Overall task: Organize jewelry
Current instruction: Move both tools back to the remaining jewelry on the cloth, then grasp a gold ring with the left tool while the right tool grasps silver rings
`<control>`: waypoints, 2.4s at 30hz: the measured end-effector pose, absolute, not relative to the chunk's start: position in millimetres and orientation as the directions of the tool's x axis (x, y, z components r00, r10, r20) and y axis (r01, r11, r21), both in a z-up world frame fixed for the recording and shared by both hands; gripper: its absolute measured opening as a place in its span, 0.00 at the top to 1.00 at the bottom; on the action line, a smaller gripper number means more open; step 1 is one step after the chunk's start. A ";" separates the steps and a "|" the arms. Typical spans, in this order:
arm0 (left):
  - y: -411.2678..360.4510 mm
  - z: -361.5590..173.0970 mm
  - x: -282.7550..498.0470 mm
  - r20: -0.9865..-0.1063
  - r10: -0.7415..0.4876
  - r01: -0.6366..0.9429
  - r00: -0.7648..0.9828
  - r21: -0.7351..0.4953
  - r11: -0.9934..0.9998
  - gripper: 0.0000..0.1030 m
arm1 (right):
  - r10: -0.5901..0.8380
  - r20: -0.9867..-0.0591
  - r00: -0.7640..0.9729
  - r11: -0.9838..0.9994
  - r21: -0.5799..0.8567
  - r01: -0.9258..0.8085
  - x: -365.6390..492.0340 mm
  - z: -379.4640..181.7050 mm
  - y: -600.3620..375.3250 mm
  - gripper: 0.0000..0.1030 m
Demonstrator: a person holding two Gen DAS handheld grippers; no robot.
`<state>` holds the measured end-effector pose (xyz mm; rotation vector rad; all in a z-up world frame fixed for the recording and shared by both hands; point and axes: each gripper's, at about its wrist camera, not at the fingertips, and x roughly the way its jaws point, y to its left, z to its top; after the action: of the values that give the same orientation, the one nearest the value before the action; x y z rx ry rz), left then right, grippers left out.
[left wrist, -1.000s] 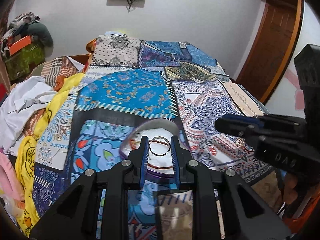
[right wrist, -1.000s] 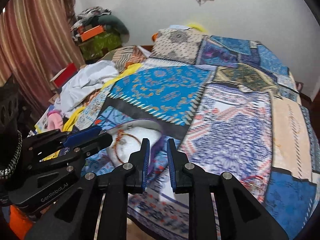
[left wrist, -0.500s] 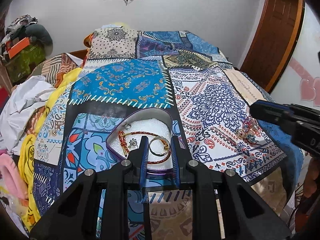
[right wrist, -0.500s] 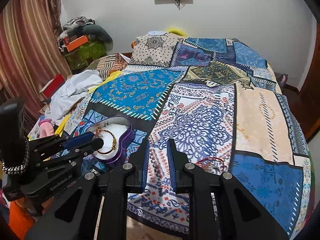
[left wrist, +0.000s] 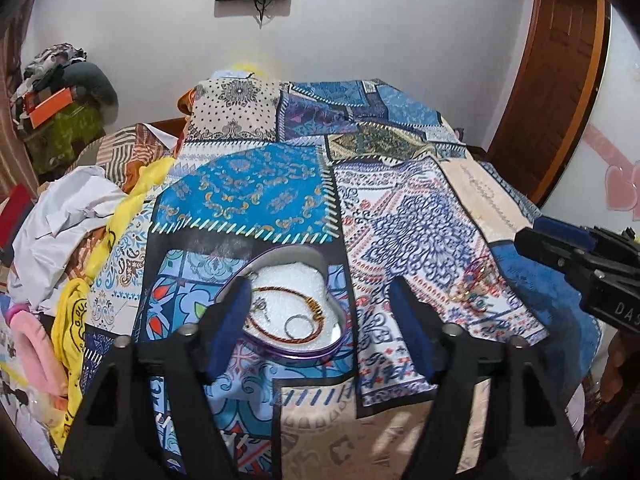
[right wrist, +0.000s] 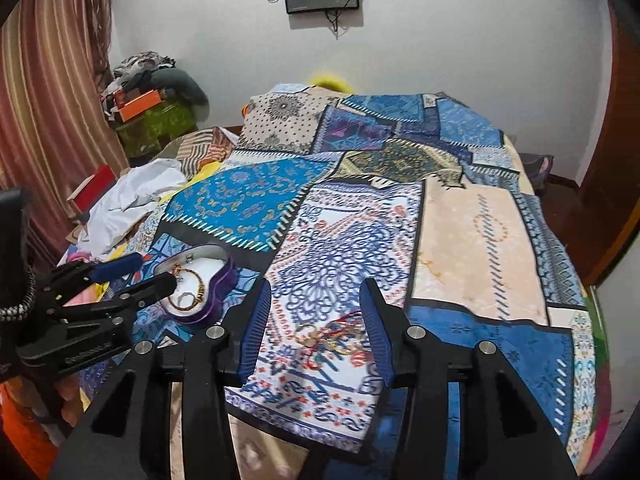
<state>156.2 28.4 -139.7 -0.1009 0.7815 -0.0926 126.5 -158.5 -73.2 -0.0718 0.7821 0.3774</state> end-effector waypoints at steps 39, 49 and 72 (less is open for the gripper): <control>-66.4 -188.3 193.7 -0.763 -0.264 0.263 0.590 -0.127 0.956 0.43 | 0.253 -0.769 0.587 0.953 0.093 -0.289 131.1 -114.3 -232.5 0.59; -68.4 -183.2 197.3 -0.758 -0.264 0.285 0.596 -0.108 0.953 0.60 | 0.291 -0.754 0.589 0.944 0.125 -0.306 131.1 -109.8 -230.9 0.59; -54.2 -173.8 189.3 -0.705 -0.303 0.279 0.641 -0.154 0.948 0.80 | 0.420 -0.771 0.478 0.896 0.268 -0.356 149.0 -128.9 -200.5 0.69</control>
<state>189.3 -54.2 -173.8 -0.0317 0.8090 -0.3321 149.0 -200.5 -128.9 0.0743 0.9618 0.4741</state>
